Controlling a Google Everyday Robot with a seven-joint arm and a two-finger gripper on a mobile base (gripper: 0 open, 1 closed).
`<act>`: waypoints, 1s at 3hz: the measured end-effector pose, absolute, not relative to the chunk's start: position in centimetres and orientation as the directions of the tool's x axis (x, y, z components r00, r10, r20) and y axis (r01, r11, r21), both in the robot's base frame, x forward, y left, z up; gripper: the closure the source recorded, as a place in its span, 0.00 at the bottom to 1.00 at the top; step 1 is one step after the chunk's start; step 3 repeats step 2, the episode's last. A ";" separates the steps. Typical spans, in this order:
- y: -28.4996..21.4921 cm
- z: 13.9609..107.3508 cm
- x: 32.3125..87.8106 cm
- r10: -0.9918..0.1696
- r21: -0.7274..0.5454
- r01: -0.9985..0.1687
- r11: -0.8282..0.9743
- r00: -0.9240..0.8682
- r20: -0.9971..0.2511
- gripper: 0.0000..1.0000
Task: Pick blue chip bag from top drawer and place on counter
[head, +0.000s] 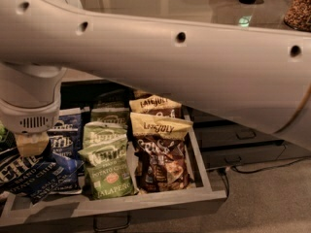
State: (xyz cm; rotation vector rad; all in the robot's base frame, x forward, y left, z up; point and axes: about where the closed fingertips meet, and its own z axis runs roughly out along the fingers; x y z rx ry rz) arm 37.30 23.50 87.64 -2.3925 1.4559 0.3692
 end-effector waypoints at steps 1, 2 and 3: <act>23.9 90.7 36.5 -0.786 -0.167 -0.868 -0.467 0.494 -0.372 1.00; 23.9 90.7 36.5 -0.785 -0.167 -0.868 -0.468 0.495 -0.372 1.00; 23.9 90.7 36.5 -0.785 -0.167 -0.868 -0.468 0.495 -0.372 1.00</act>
Offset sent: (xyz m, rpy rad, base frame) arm -0.0096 0.0064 0.0422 0.0095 -0.0411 0.0633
